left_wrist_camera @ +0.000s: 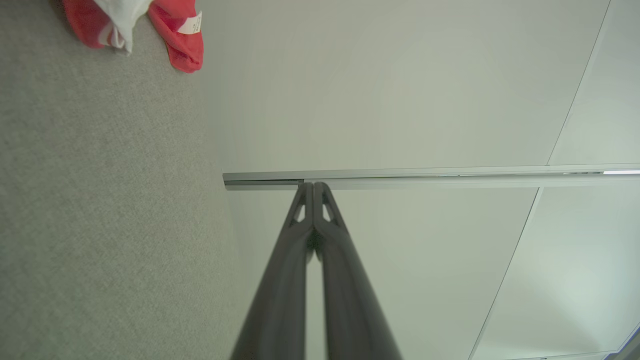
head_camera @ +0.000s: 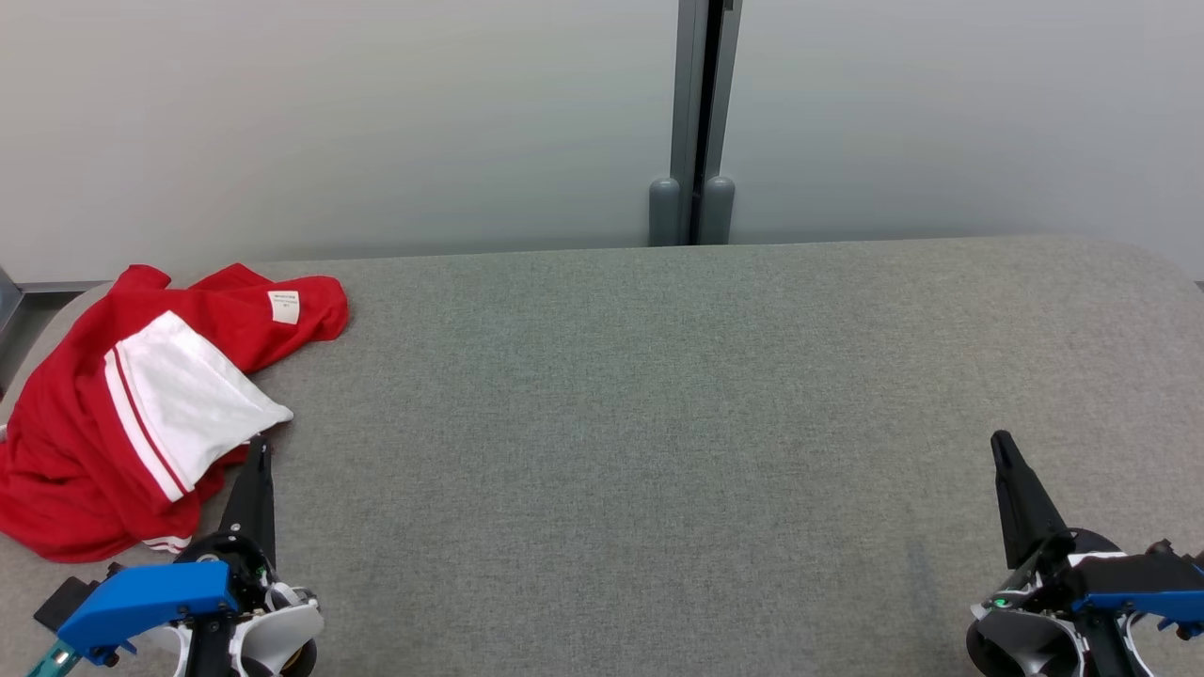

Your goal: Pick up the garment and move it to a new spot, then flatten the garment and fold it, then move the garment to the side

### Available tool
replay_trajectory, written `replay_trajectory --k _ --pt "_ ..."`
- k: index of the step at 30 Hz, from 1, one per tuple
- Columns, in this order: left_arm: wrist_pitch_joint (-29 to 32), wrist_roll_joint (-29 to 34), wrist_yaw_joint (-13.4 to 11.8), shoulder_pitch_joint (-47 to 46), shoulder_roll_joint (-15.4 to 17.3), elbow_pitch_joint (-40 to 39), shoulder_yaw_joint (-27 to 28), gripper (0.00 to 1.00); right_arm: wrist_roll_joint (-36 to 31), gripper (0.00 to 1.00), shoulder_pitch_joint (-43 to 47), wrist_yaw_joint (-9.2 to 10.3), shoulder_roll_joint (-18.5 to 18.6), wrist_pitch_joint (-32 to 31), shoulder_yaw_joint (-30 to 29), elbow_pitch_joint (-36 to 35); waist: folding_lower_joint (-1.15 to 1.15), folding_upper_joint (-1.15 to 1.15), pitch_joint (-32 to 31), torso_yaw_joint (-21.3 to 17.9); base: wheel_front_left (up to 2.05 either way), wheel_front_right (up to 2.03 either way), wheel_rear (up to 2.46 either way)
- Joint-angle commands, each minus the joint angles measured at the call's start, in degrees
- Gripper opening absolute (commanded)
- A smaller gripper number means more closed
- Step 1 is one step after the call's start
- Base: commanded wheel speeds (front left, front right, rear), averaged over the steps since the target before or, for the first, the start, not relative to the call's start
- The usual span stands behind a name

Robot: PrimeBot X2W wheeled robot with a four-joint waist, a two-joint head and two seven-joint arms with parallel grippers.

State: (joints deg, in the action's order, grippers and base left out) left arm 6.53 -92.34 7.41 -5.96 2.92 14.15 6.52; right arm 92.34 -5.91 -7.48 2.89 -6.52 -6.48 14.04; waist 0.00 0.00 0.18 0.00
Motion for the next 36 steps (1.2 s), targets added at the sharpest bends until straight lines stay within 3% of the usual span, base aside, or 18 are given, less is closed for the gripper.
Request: replay_trajectory --k 1,2,3,16,36 --pt "0.2 -0.1 0.2 -0.6 -0.1 -0.3 0.0 0.0 0.2 0.0 -0.7 -0.03 0.0 -0.1 -0.1 0.1 0.0 0.0 0.0 0.0 0.0 0.0 0.0" --pt "0.2 -0.1 0.2 -0.6 -0.1 -0.3 0.0 0.0 0.2 0.0 -0.7 -0.03 0.0 -0.1 -0.1 0.1 0.0 0.0 0.0 0.0 0.0 0.0 0.0" --pt "0.0 0.0 0.0 0.0 0.0 0.0 0.0 1.0 0.0 1.0 0.0 0.0 0.0 0.0 0.0 0.0 0.0 0.0 0.0 0.0 0.0 0.0 0.0" --pt "-2.9 3.5 0.0 1.2 -0.2 0.1 -0.5 1.0 -3.0 1.0 0.8 0.06 -0.2 2.8 2.1 1.4 0.0 0.0 0.1 0.1 0.0 0.0 0.0" --pt "-7.8 25.2 -0.8 0.0 -0.1 -3.8 -1.1 1.0 -20.3 1.0 -0.3 0.03 -0.1 7.8 3.7 -1.4 0.0 0.0 0.3 0.3 0.0 0.0 0.0"
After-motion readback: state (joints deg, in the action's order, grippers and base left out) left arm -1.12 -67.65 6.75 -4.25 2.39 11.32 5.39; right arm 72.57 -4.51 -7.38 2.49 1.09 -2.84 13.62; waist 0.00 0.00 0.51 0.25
